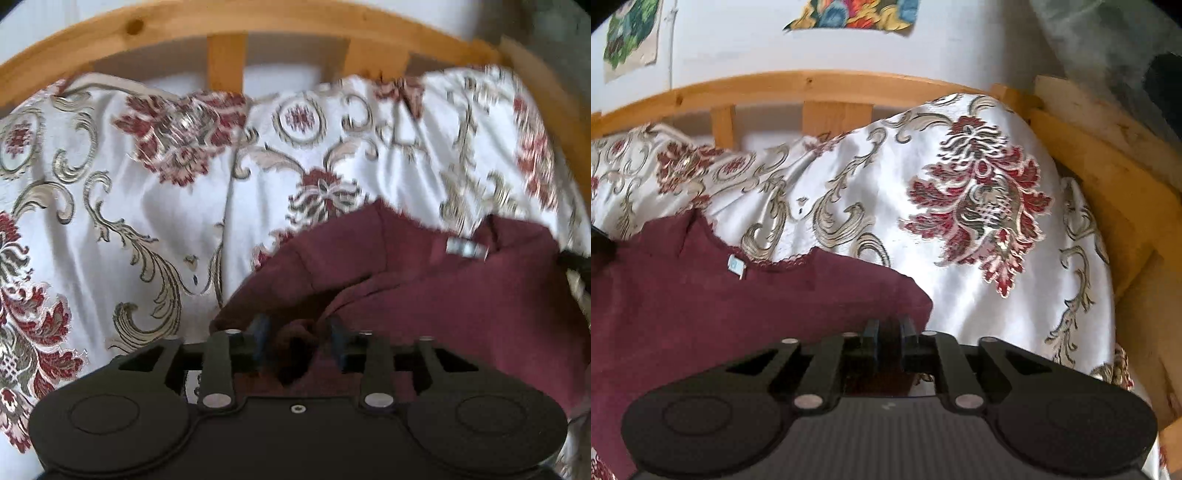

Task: Fold small clothes

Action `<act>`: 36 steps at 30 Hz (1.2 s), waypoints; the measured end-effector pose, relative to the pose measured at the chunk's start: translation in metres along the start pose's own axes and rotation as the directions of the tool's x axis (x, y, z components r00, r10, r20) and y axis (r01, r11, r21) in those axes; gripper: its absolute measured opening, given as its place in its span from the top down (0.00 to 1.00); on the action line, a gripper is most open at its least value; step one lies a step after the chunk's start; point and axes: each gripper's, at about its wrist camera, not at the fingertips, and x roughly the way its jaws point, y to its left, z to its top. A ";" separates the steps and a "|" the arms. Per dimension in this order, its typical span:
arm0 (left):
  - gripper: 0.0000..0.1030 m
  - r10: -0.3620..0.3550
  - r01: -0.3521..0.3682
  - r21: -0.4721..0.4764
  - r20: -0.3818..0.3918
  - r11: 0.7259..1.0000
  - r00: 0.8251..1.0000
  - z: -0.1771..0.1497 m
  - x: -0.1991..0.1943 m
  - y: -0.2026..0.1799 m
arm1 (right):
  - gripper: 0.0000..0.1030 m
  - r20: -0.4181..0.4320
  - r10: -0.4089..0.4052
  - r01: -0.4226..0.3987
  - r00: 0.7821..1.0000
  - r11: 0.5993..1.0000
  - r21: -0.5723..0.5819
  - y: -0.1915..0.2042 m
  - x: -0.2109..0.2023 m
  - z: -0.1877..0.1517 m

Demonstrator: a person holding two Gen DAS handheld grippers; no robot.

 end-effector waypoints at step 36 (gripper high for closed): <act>0.48 0.115 -0.107 -0.054 0.165 0.993 0.980 -0.124 -0.004 0.001 | 0.00 0.105 -0.182 0.154 0.978 0.960 0.236 0.074 -0.078 -0.155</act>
